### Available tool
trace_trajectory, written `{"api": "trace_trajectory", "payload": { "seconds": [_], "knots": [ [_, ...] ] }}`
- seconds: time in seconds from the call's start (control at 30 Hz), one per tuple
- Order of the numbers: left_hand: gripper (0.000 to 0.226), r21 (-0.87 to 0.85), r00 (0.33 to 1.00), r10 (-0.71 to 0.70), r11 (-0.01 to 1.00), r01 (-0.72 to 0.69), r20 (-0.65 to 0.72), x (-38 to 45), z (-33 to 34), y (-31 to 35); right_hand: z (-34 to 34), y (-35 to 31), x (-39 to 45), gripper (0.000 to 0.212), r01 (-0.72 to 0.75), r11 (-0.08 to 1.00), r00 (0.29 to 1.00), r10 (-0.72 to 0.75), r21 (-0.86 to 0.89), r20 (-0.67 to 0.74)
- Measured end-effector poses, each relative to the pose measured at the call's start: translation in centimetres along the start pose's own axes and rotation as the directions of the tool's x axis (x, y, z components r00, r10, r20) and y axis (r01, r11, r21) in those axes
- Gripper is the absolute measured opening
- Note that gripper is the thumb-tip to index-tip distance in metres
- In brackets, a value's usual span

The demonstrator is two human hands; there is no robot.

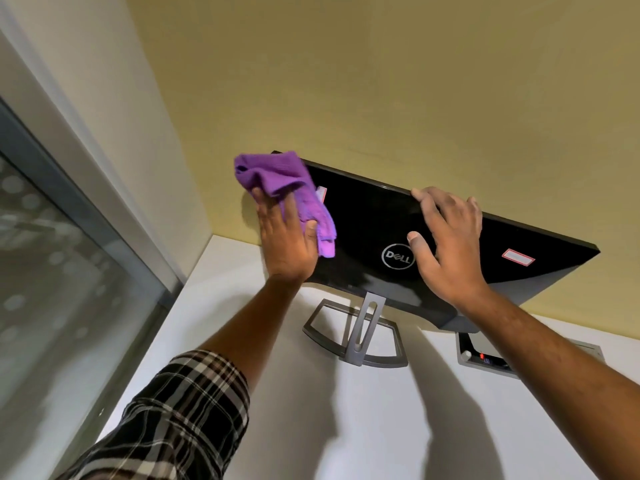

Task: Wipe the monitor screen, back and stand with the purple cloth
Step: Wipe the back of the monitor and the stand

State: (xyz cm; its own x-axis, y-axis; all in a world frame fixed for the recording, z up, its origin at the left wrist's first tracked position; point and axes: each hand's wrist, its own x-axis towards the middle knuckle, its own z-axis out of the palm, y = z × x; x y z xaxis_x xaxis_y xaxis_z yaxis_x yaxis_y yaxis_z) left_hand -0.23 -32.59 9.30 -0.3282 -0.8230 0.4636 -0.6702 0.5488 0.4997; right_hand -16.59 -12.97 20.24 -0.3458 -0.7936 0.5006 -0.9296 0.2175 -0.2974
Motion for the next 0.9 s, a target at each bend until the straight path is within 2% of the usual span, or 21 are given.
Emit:
{"api": "trace_trajectory", "payload": {
  "seconds": [0.1, 0.17, 0.23, 0.3, 0.37, 0.4, 0.5, 0.6, 0.63, 0.7, 0.8, 0.87, 0.9],
  "knots": [
    [0.062, -0.178, 0.983, -0.143, 0.977, 0.121, -0.117, -0.5, 0.3, -0.2, 0.2, -0.5, -0.3, 0.058, -0.006, 1.000, 1.000, 0.006, -0.005, -0.011],
    [0.064, -0.201, 0.981, -0.170, 0.968, 0.147, -0.099, -0.9, 0.2, 1.2, 0.1, -0.5, -0.4, 0.058, -0.015, 1.000, 1.000, 0.015, -0.010, -0.017],
    [0.066, -0.134, 0.990, -0.138, 0.982, 0.134, -0.024, -1.2, 0.0, 3.0, 0.0, -0.3, -0.2, 0.058, -0.020, 1.000, 1.000, 0.020, -0.011, -0.006],
    [0.067, -0.012, 0.997, 0.065, 0.998, -0.065, 0.035, -1.8, 0.4, 4.1, 0.0, -0.3, 0.1, 0.058, -0.019, 1.000, 1.000, 0.019, -0.010, 0.004],
    [0.067, 0.073, 0.931, 0.355, 0.930, -0.361, 0.086, -2.3, 1.1, 5.0, 0.2, -0.3, 0.4, 0.058, -0.015, 1.000, 1.000, 0.015, -0.008, 0.000],
    [0.068, 0.102, 0.888, 0.447, 0.883, -0.457, 0.112, -2.4, 1.4, 5.3, 0.2, -0.2, 0.5, 0.058, -0.012, 1.000, 1.000, 0.012, -0.009, -0.003],
    [0.070, 0.167, 0.825, 0.544, 0.809, -0.564, 0.151, -2.4, 1.1, 5.5, 0.1, 0.1, 0.2, 0.058, -0.002, 1.000, 1.000, 0.002, -0.018, 0.005],
    [0.070, 0.163, 0.710, 0.680, 0.691, -0.704, 0.182, -1.9, 0.8, 3.4, 0.2, -0.2, 0.0, 0.057, 0.011, 1.000, 1.000, -0.011, -0.027, 0.006],
    [0.073, 0.150, 0.704, 0.688, 0.688, -0.710, 0.174, -1.6, 0.6, 2.6, 0.3, -0.2, 0.0, 0.056, 0.009, 1.000, 1.000, -0.009, -0.018, 0.006],
    [0.079, 0.129, 0.785, 0.609, 0.774, -0.620, 0.115, -1.8, 0.9, 1.1, 0.2, -0.2, 0.1, 0.055, -0.002, 1.000, 1.000, 0.002, 0.003, 0.002],
    [0.067, -0.013, 0.949, 0.308, 0.951, -0.310, -0.061, -3.9, 2.4, -0.7, 0.1, 0.1, 0.1, 0.054, -0.009, 1.000, 1.000, 0.009, -0.005, 0.003],
    [0.063, -0.168, 0.991, 0.087, 0.980, -0.104, -0.103, -5.5, 3.4, -1.0, 0.4, 0.0, 0.1, 0.054, -0.014, 1.000, 1.000, 0.014, -0.020, -0.002],
    [0.062, -0.282, 0.995, -0.028, 0.959, 0.000, -0.095, -6.0, 3.8, -0.9, 0.5, -0.1, 0.1, 0.054, -0.017, 1.000, 1.000, 0.017, -0.026, -0.007]
  ]
}}
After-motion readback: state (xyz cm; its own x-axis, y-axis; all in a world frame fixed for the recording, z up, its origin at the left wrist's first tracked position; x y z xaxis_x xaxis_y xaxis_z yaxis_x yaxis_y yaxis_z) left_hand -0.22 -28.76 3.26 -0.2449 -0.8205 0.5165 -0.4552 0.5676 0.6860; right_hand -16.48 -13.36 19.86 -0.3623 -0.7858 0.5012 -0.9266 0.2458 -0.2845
